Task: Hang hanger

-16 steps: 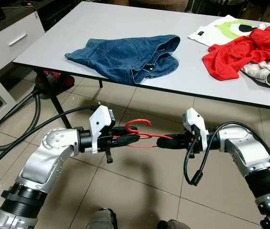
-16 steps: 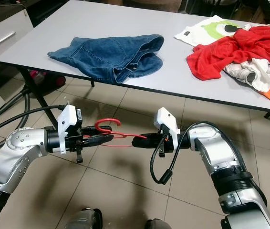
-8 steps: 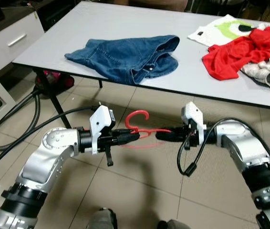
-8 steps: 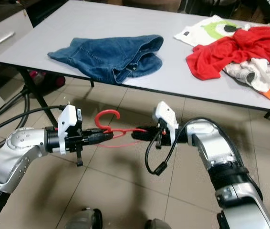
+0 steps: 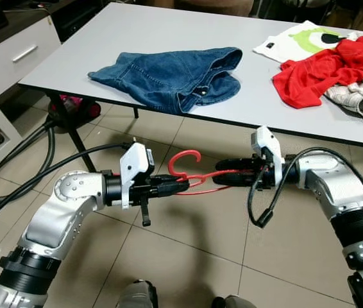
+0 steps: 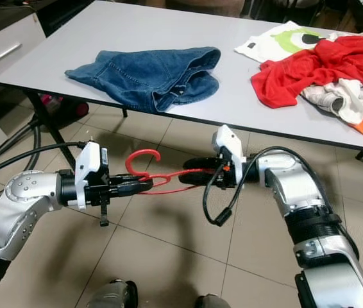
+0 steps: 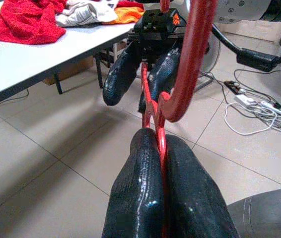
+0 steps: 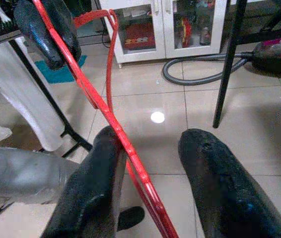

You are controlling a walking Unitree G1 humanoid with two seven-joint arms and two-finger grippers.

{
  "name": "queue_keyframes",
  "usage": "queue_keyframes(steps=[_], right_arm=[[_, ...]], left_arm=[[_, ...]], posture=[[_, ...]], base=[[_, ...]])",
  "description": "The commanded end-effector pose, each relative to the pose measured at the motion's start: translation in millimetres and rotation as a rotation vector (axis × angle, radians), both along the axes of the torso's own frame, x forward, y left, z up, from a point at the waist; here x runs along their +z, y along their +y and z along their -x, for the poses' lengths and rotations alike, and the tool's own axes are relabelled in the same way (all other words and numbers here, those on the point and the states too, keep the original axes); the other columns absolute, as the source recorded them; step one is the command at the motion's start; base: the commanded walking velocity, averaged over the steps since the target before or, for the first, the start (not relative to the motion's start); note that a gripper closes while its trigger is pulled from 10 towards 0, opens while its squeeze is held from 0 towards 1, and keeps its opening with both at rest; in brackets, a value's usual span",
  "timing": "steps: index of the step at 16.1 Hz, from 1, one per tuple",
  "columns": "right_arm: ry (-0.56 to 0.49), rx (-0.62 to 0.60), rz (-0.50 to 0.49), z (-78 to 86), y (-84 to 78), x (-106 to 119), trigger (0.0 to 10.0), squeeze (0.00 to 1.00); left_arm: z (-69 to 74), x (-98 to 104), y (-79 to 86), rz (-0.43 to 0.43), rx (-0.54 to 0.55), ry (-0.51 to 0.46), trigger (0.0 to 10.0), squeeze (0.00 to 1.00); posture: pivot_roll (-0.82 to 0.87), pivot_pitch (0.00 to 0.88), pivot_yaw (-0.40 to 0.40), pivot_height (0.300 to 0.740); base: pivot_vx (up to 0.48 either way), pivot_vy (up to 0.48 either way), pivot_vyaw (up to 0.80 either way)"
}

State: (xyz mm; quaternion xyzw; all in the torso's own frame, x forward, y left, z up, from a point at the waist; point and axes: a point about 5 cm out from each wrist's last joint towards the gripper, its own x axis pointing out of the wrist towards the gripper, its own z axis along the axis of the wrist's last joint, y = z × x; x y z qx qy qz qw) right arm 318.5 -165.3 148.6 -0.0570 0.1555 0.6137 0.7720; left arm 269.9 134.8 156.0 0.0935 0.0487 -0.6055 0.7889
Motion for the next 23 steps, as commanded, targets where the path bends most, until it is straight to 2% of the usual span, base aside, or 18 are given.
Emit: queue_keyframes(steps=[1,6,10,12,14,16,18,19,21,22,23], right_arm=[[-0.052,-0.01,-0.057,-4.9,-3.3,21,10.0,1.0],[-0.089,-0.056,-0.122,-11.9,-1.3,32,10.0,1.0],[-0.155,-0.209,-0.26,-30.7,-2.0,55,10.0,1.0],[-0.182,-0.241,-0.279,-34.1,-3.1,61,10.0,1.0],[-0.269,-0.409,-0.384,-47.3,-7.3,81,10.0,1.0],[-0.382,-0.588,-0.428,-55.6,-12.4,96,10.0,1.0],[-0.438,-0.599,-0.446,-52.2,-9.9,103,10.0,1.0],[-0.505,-0.704,-0.465,-53.0,-12.6,108,10.0,1.0],[-0.591,-1.036,-0.415,-59.5,-32.9,99,10.0,1.0],[-0.532,-1.299,-0.348,-54.2,-48.9,60,10.0,1.0],[-0.5,-1.299,-0.339,-50.2,-45.1,48,10.0,1.0]], left_arm=[[4.2,-9,0.2,-0.037,-0.027,0.044,0.0,0.0],[4.4,-11,0.2,-0.043,-0.032,0.044,0.0,0.0],[5.0,-12,-0.8,-0.055,-0.049,0.045,0.0,0.0],[5.5,-14,-0.8,-0.058,-0.051,0.048,0.0,0.0],[6.2,-18,-0.4,-0.063,-0.043,0.054,0.0,0.0],[7.1,-23,-1.6,-0.055,-0.018,0.061,0.0,0.0],[5.3,-32,2.4,-0.084,0.048,0.071,0.0,0.0],[-1.0,-42,12.3,-0.097,0.21,0.078,0.0,0.0],[-16.9,-44,29.1,-0.033,0.527,0.08,0.0,0.0],[-29.0,-41,48.5,0.051,0.854,0.092,0.0,0.0],[-28.3,-40,50.5,0.068,0.889,0.087,0.0,0.0]], posture=[[0.03,0.094,0.02,0.74],[0.03,0.086,0.022,0.74],[0.03,0.073,0.025,0.74],[0.03,0.067,0.022,0.74],[0.03,0.059,0.016,0.74],[0.03,0.05,0.012,0.74],[0.03,0.037,0.012,0.74],[0.02,0.034,0.009,0.74],[0.01,0.03,0.002,0.74],[0.03,0.037,-0.01,0.74],[0.03,0.037,-0.01,0.74]], base=[[0.0,0.0,0.0],[0.0,0.0,0.0],[0.0,0.0,0.0],[0.0,0.0,0.0],[0.0,0.0,0.0],[0.0,0.0,0.0],[0.0,0.0,0.0],[0.0,0.0,0.0],[0.0,0.0,0.0],[0.0,0.0,0.0],[0.0,0.0,0.0]])
